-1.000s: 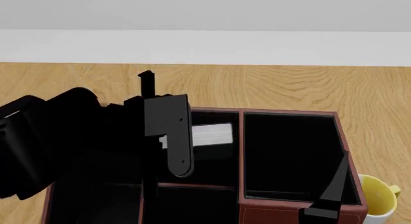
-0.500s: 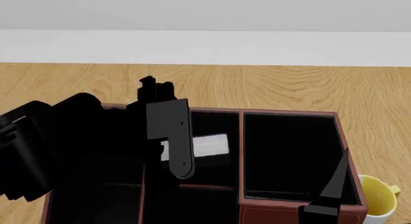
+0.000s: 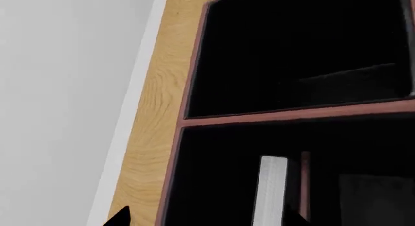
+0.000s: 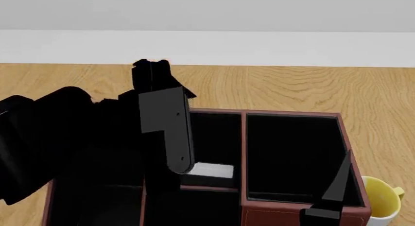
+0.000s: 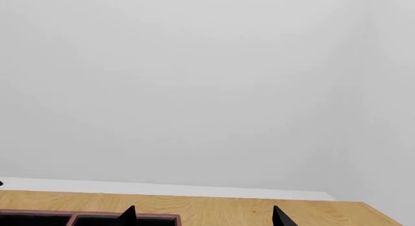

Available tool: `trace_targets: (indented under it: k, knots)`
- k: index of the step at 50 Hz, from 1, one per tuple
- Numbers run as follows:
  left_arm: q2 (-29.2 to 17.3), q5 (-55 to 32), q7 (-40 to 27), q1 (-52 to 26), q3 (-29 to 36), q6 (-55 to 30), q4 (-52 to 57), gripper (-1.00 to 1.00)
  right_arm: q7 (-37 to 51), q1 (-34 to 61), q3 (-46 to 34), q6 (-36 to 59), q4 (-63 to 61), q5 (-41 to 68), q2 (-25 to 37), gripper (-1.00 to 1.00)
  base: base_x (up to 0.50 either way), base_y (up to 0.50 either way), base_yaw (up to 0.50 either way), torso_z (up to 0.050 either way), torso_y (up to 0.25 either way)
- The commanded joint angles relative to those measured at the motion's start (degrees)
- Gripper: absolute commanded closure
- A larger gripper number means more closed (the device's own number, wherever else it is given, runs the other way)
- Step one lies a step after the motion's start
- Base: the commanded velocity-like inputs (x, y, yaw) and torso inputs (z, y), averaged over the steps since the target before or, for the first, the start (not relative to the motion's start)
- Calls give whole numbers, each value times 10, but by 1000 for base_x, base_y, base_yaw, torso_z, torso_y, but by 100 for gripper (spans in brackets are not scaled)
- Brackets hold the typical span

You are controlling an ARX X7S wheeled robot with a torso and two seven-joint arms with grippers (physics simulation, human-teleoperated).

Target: Pick up the book and place it in the front compartment of the caddy.

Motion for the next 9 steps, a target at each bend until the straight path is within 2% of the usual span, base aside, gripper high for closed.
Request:
trace_targets:
  k: [1,9]
  knots:
    - [-43,-55,-62,1,-67,-48,110,-100,3,0,-2,-2,-2,-1,2,-100,0,0,0,0,0]
    - [-107,-173,-175,46,-197,-79,229,-100,7,8,-4,2,-7,4,4,-100,0,0,0,0,0]
